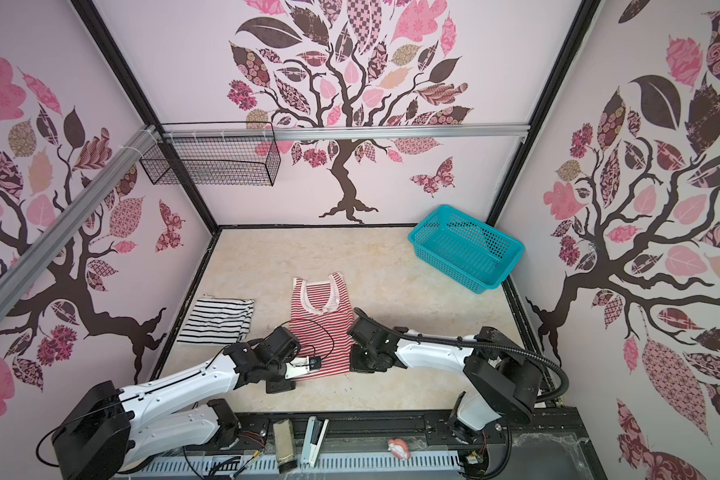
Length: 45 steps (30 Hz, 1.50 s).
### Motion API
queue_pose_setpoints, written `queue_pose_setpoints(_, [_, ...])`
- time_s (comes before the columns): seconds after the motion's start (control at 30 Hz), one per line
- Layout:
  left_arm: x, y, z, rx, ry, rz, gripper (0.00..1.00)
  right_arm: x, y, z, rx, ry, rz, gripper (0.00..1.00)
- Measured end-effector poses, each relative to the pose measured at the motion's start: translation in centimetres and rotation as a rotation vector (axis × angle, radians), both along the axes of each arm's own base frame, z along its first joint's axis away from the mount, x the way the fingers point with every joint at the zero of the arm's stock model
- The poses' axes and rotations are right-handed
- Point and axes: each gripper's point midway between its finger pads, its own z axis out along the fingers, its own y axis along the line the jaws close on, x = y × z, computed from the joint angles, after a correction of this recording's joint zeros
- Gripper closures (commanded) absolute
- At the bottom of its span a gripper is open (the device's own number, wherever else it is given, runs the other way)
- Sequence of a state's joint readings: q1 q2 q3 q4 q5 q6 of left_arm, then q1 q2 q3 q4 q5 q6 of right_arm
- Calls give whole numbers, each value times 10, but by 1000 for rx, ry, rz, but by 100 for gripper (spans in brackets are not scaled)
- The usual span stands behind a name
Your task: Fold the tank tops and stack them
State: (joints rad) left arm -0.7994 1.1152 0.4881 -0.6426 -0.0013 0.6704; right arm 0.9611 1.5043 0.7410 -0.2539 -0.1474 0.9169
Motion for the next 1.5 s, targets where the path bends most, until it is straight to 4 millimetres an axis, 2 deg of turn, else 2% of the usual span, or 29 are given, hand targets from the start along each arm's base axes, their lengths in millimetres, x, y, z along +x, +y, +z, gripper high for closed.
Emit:
queue_pose_setpoints(0.07, [-2,-1,-1,-3,8,-6,47,0,0,0,1,0,0,100])
queue_pose_setpoints(0.2, [-3,-4,-3,2,35,-18,60,2,1,2,5,-3,-2,100])
queue_pose_setpoints(0.33, [-4,-9,-4,5,74,-27,80,5,0,3,6,-3,-12,100])
queue_pose_setpoints(0.43, [-5,-16,-2,-6,105,-29,100,9,0,7,17,-11,-22,100])
queue_pose_setpoints(0.6, [-6,-31,10,-48,152,-46,100,20,-4,28,71,-48,-55,100])
queue_pose_setpoints(0.73, [-6,-46,24,-97,191,-58,100,32,-14,48,128,-86,-96,100])
queue_pose_setpoints(0.87, [-5,-70,44,-161,260,-67,100,35,-31,56,130,-103,-122,100])
queue_pose_setpoints(1.0, [-7,-103,66,-218,326,-110,100,32,-46,68,118,-130,-129,100])
queue_pose_setpoints(1.1, [-18,-129,79,-255,374,-169,100,29,-60,80,106,-164,-141,100])
queue_pose_setpoints(1.3, [-56,-173,97,-313,524,-268,100,27,-98,109,81,-221,-205,100])
queue_pose_setpoints(1.4, [-67,-188,108,-359,597,-286,100,29,-111,128,61,-242,-224,100])
queue_pose_setpoints(1.5, [-70,-193,116,-394,630,-280,100,33,-111,149,58,-269,-210,100])
